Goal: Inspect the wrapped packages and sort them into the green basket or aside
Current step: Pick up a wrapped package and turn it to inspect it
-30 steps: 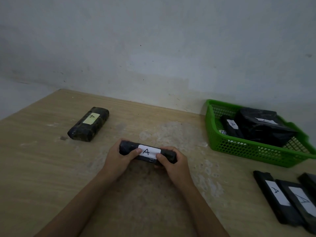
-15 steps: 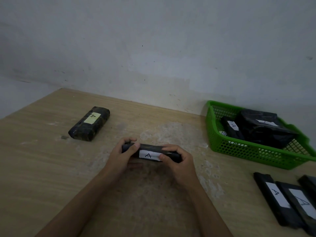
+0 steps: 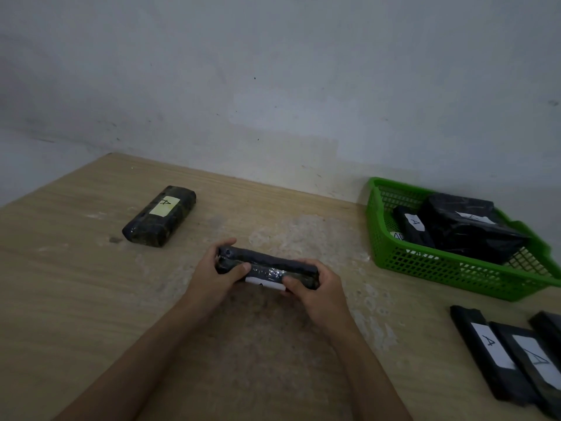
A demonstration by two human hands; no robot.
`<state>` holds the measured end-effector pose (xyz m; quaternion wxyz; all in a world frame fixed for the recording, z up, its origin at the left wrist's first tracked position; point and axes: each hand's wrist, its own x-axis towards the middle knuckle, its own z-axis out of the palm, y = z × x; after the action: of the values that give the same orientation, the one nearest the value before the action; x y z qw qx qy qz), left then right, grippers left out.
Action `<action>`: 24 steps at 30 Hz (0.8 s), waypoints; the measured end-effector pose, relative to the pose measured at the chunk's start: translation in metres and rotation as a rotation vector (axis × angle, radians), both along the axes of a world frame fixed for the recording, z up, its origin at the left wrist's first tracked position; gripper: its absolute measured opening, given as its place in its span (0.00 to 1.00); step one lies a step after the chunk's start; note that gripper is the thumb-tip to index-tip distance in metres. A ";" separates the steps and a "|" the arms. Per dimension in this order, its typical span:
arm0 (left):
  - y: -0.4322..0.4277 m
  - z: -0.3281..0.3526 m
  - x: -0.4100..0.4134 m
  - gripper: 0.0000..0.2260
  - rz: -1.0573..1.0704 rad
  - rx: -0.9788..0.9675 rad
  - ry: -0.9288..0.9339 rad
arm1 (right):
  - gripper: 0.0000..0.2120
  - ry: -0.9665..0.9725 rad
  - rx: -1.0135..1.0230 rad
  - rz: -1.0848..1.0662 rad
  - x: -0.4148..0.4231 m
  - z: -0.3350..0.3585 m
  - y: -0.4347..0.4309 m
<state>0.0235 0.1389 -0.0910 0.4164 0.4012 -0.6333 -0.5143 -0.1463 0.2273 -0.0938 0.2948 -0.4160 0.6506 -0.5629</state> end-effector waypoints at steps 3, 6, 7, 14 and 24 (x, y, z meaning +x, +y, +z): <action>0.000 0.002 0.001 0.21 -0.017 -0.023 -0.010 | 0.11 -0.017 -0.020 0.011 0.001 0.003 0.001; 0.000 0.002 0.001 0.21 -0.042 -0.025 -0.002 | 0.04 -0.137 -0.022 -0.028 0.004 0.007 0.002; 0.001 0.002 0.002 0.21 -0.047 -0.032 -0.011 | 0.02 -0.131 -0.022 -0.050 0.004 0.006 0.001; 0.004 0.006 -0.004 0.14 -0.123 0.283 0.144 | 0.05 -0.138 -0.084 0.048 -0.004 0.014 0.006; 0.000 0.003 0.000 0.07 -0.037 0.076 -0.073 | 0.03 -0.089 -0.025 0.008 -0.002 0.012 0.006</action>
<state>0.0239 0.1393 -0.0878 0.3678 0.4237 -0.6354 -0.5305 -0.1488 0.2332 -0.0817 0.3206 -0.3968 0.6278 -0.5880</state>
